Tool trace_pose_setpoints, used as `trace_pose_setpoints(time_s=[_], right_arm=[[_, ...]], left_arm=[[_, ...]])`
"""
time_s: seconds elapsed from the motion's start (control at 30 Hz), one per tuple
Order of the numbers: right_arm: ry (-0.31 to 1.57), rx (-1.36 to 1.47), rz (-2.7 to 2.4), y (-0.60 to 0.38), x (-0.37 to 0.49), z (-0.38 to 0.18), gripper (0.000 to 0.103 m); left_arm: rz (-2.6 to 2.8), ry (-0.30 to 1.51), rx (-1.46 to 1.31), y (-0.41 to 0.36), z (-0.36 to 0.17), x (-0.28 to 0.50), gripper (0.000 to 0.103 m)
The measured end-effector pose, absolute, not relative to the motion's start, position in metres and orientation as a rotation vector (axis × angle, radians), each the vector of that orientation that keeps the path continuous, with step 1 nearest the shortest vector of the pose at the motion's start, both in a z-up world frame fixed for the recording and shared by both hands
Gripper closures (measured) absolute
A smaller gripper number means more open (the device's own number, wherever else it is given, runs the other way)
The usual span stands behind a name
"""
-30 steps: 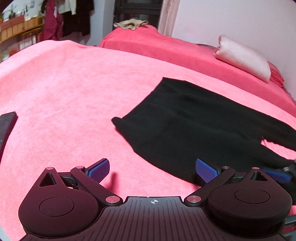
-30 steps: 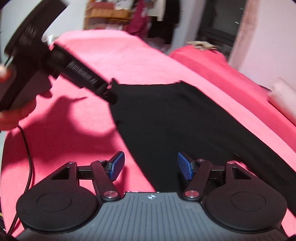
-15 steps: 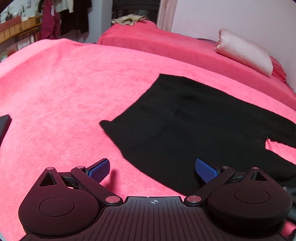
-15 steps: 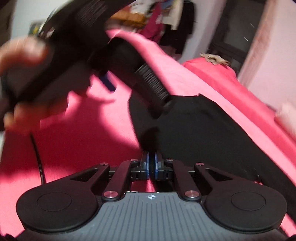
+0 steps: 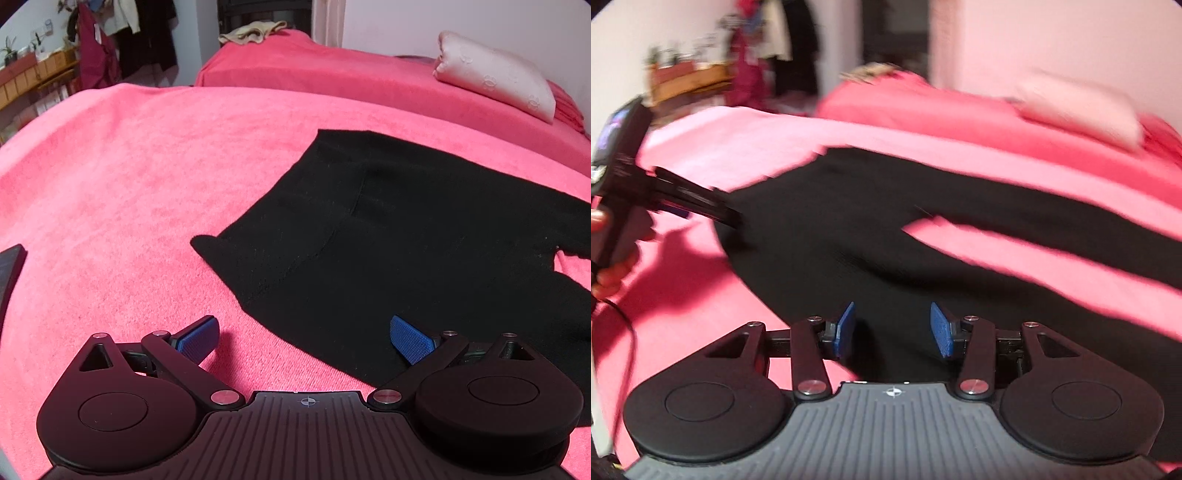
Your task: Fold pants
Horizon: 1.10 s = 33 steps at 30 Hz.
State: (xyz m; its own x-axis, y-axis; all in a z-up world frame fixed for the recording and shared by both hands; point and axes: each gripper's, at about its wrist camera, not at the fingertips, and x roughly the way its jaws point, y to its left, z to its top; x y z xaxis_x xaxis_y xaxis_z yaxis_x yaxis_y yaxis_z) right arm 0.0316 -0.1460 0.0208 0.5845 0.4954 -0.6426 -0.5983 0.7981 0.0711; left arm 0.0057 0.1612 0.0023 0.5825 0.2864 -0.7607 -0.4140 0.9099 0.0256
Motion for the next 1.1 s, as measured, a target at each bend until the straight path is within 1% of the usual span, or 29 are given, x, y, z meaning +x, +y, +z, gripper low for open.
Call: trace_pose_setpoints(time_s=[0.07, 0.17, 0.2, 0.23, 0.27, 0.47, 0.6, 0.73, 0.93, 1.07, 1.1], right_arm=[[0.73, -0.144, 0.573, -0.166, 0.029, 0.013, 0.052], [0.721, -0.063, 0.528, -0.196, 0.02, 0.014, 0.051], [0.718, -0.041, 0.506, -0.204, 0.019, 0.016, 0.045], [0.712, -0.022, 0.479, -0.212, 0.016, 0.019, 0.034], [0.702, -0.007, 0.453, -0.219, 0.014, 0.021, 0.032], [0.661, 0.084, 0.349, -0.26, 0.012, 0.034, 0.032], [0.643, 0.173, 0.28, -0.276, 0.016, 0.036, 0.032], [0.653, 0.134, 0.261, -0.263, 0.023, 0.031, 0.032], [0.686, 0.117, 0.251, -0.262, 0.021, 0.024, 0.032], [0.695, 0.217, 0.131, -0.3, 0.019, 0.024, 0.031], [0.691, 0.265, 0.088, -0.315, 0.018, 0.024, 0.029]], left_arm=[[0.412, 0.862, -0.163, 0.162, 0.001, 0.006, 0.0], [0.416, 0.868, -0.163, 0.162, 0.0, 0.007, 0.0], [0.417, 0.871, -0.162, 0.162, 0.0, 0.008, 0.0], [0.419, 0.871, -0.161, 0.161, 0.0, 0.007, 0.0], [0.421, 0.87, -0.159, 0.161, 0.001, 0.007, 0.0], [0.414, 0.867, -0.158, 0.157, 0.007, 0.002, 0.0], [0.366, 0.865, -0.213, 0.151, 0.013, -0.006, 0.0], [0.299, 0.86, -0.2, 0.13, 0.017, -0.004, 0.0], [0.293, 0.92, -0.155, 0.123, -0.002, 0.002, 0.0], [0.294, 0.913, -0.165, 0.127, -0.006, -0.001, 0.0], [0.298, 0.913, -0.163, 0.127, -0.006, -0.001, 0.0]])
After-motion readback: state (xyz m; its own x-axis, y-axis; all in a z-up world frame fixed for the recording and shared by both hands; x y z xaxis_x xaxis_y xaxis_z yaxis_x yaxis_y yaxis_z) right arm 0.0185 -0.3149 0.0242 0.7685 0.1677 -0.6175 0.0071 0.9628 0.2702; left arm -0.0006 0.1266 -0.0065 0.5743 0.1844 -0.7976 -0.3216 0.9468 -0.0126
